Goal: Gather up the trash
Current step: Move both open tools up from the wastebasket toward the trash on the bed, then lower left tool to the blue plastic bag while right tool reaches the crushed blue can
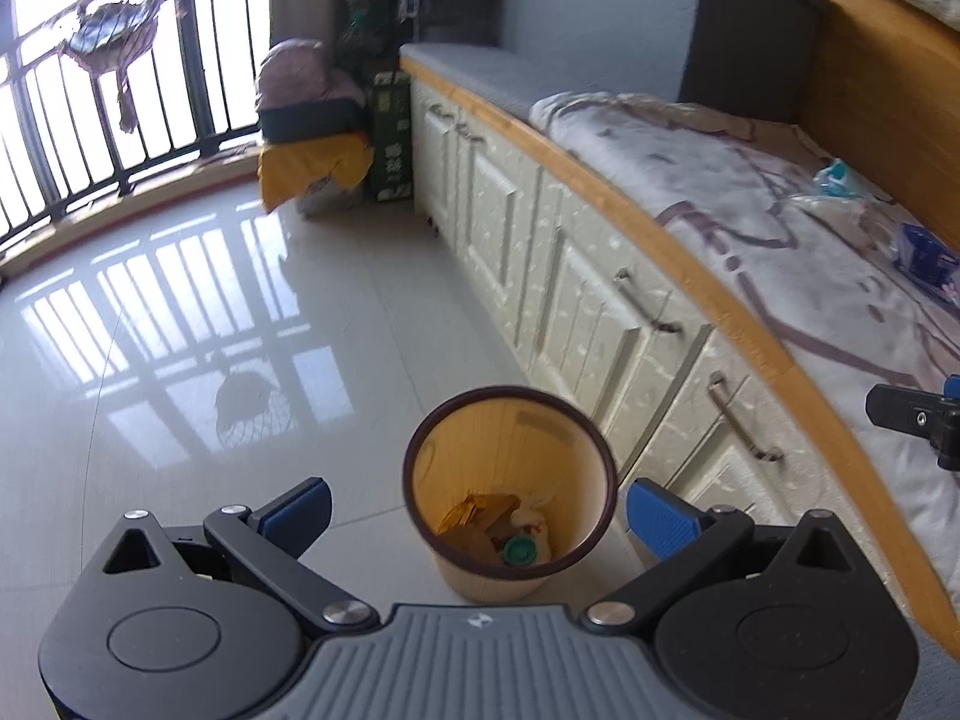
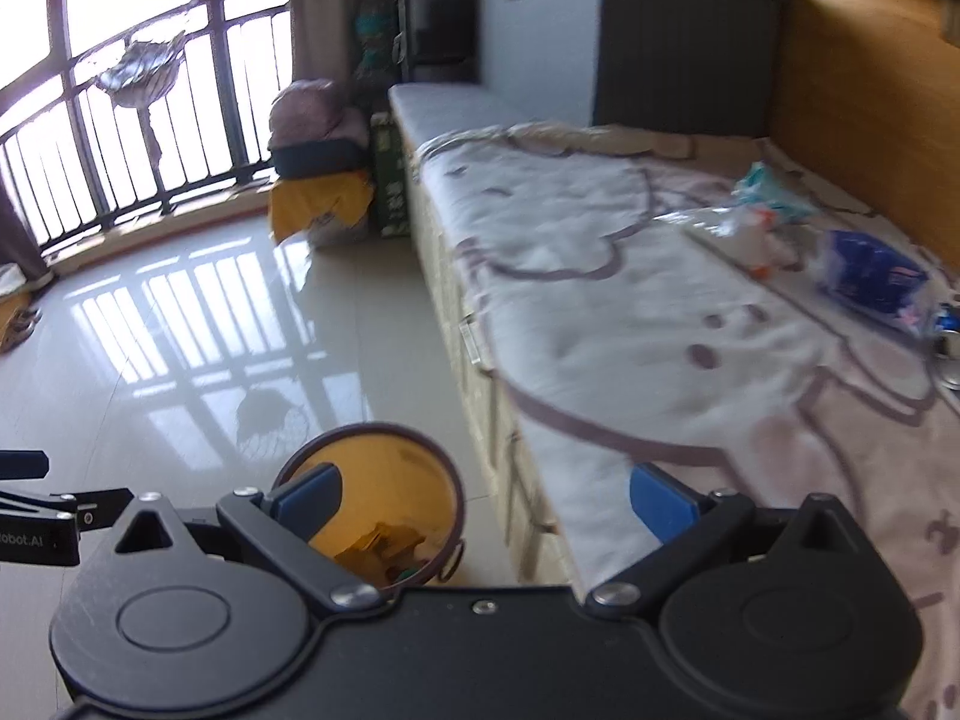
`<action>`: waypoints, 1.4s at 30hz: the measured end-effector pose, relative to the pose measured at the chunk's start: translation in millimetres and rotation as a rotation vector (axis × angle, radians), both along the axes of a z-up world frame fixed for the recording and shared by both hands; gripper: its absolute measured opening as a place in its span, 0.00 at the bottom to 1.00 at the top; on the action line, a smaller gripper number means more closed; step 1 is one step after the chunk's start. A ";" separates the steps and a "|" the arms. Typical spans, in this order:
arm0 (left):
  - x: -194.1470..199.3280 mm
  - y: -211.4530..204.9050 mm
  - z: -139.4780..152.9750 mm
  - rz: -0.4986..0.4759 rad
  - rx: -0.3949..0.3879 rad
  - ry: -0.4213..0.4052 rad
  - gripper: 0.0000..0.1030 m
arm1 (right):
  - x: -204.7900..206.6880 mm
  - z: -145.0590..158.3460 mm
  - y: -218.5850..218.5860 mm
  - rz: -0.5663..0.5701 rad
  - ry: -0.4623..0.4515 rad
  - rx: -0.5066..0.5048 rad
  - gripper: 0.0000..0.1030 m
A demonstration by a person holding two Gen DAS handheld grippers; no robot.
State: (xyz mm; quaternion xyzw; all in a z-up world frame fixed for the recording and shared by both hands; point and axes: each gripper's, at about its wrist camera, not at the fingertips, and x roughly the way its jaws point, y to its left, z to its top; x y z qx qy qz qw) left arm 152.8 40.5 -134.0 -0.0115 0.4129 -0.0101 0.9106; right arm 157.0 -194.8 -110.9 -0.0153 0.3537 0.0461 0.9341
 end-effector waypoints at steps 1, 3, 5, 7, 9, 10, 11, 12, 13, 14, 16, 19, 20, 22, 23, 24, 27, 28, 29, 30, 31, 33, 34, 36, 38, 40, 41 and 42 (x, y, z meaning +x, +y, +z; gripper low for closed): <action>0.5 -5.0 2.2 -0.006 0.004 -0.007 1.00 | -1.7 1.5 -6.0 -0.014 -0.007 0.000 1.00; 2.3 -15.9 5.8 -0.020 0.011 -0.018 1.00 | -5.5 3.1 -18.5 -0.040 -0.018 0.004 1.00; 4.8 -27.8 8.4 -0.040 0.019 -0.024 1.00 | -10.6 4.4 -30.9 -0.065 -0.028 0.009 1.00; 6.8 -41.0 11.6 -0.062 0.029 -0.032 1.00 | -14.1 5.3 -42.9 -0.092 -0.036 0.010 1.00; 8.9 -53.8 14.1 -0.083 0.037 -0.040 1.00 | -17.8 6.2 -55.0 -0.120 -0.043 0.011 1.00; 9.7 -61.1 15.3 -0.095 0.042 -0.044 1.00 | -19.6 6.2 -61.2 -0.135 -0.047 0.013 1.00; 10.6 -68.4 16.1 -0.107 0.045 -0.047 1.00 | -21.4 5.9 -67.4 -0.149 -0.049 0.015 1.00; 12.0 -75.9 17.1 -0.120 0.049 -0.050 1.00 | -23.1 5.3 -73.4 -0.161 -0.051 0.017 1.00; 13.3 -82.5 17.6 -0.131 0.052 -0.051 1.00 | -24.9 4.7 -79.8 -0.175 -0.053 0.018 1.00; 14.8 -90.3 18.0 -0.142 0.056 -0.053 1.00 | -26.3 4.0 -85.1 -0.188 -0.055 0.019 1.00; 17.6 -105.9 19.4 -0.167 0.064 -0.059 1.00 | -29.6 1.6 -98.0 -0.216 -0.057 0.018 1.00; 21.1 -131.1 20.8 -0.215 0.081 -0.066 1.00 | -35.6 -3.4 -117.7 -0.261 -0.059 0.012 1.00; 22.4 -139.2 21.2 -0.232 0.086 -0.067 1.00 | -37.8 -5.5 -124.4 -0.274 -0.058 0.013 1.00; 25.0 -156.4 21.5 -0.261 0.096 -0.073 1.00 | -42.0 -9.0 -138.1 -0.299 -0.054 0.020 1.00; 26.5 -164.6 21.5 -0.273 0.099 -0.075 1.00 | -44.3 -10.3 -143.6 -0.311 -0.054 0.021 1.00; 27.7 -172.2 21.3 -0.287 0.101 -0.076 1.00 | -46.4 -11.6 -150.4 -0.324 -0.054 0.021 1.00; 30.9 -196.2 20.1 -0.327 0.113 -0.076 1.00 | -52.7 -13.4 -168.9 -0.359 -0.060 0.024 1.00; 31.6 -204.2 19.8 -0.342 0.118 -0.077 1.00 | -54.7 -13.8 -175.6 -0.372 -0.064 0.026 1.00; 32.7 -212.1 19.2 -0.355 0.121 -0.078 1.00 | -56.3 -14.0 -181.4 -0.384 -0.067 0.028 1.00; 34.2 -219.9 18.9 -0.368 0.126 -0.078 1.00 | -57.8 -14.8 -188.1 -0.398 -0.069 0.029 1.00; 35.7 -229.3 18.1 -0.383 0.131 -0.079 1.00 | -59.2 -15.6 -194.8 -0.412 -0.072 0.029 1.00; 38.1 -245.5 16.6 -0.408 0.140 -0.080 1.00 | -61.0 -17.6 -207.8 -0.440 -0.077 0.025 1.00; 39.5 -253.8 15.8 -0.420 0.143 -0.079 1.00 | -62.0 -18.4 -214.9 -0.454 -0.079 0.022 1.00; 42.5 -271.0 14.2 -0.443 0.148 -0.080 1.00 | -64.2 -19.4 -228.8 -0.482 -0.085 0.015 1.00; 45.6 -285.6 12.0 -0.463 0.151 -0.081 1.00 | -66.4 -20.1 -243.1 -0.511 -0.093 0.011 1.00; 48.8 -300.9 9.8 -0.484 0.154 -0.085 1.00 | -67.9 -21.1 -256.9 -0.536 -0.101 0.007 1.00; 50.5 -308.4 8.8 -0.495 0.155 -0.087 1.00 | -68.2 -21.8 -263.9 -0.549 -0.104 0.003 1.00; 52.1 -315.3 8.1 -0.505 0.155 -0.090 1.00 | -68.0 -22.7 -270.2 -0.561 -0.105 -0.001 1.00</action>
